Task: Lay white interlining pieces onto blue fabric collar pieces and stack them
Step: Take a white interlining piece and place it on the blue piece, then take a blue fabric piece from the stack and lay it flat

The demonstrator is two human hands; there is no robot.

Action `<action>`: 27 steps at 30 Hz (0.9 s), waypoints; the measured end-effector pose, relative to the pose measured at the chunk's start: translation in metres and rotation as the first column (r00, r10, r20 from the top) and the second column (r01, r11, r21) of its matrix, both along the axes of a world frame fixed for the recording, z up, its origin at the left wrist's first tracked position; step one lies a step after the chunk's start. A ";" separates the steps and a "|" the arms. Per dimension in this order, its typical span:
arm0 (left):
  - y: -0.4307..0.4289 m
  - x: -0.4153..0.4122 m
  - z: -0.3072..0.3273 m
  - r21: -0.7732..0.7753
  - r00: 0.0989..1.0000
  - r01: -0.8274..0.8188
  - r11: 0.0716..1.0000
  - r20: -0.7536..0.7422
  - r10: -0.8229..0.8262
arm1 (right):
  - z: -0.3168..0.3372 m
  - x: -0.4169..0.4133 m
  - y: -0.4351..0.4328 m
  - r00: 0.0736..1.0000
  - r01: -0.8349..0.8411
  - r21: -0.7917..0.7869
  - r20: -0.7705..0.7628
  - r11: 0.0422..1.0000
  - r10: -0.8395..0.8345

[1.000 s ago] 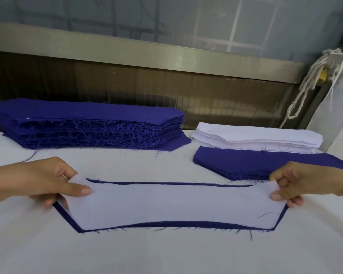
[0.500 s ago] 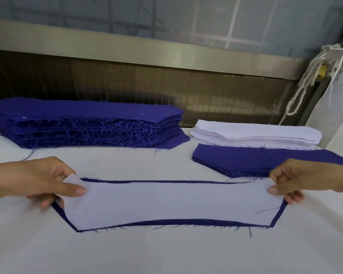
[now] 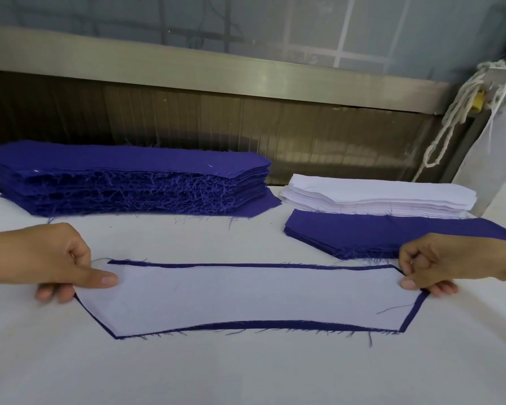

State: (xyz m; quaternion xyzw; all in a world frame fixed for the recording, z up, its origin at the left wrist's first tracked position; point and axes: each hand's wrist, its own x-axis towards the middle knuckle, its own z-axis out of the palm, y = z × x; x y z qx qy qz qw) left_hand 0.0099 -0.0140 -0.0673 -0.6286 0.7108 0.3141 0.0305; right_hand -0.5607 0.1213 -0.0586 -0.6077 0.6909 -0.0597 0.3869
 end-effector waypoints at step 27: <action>-0.014 -0.010 0.054 -0.592 0.959 -0.175 0.786 -0.285 -0.002 | 0.019 0.016 -0.053 0.991 -0.001 -0.117 0.135 0.993 0.017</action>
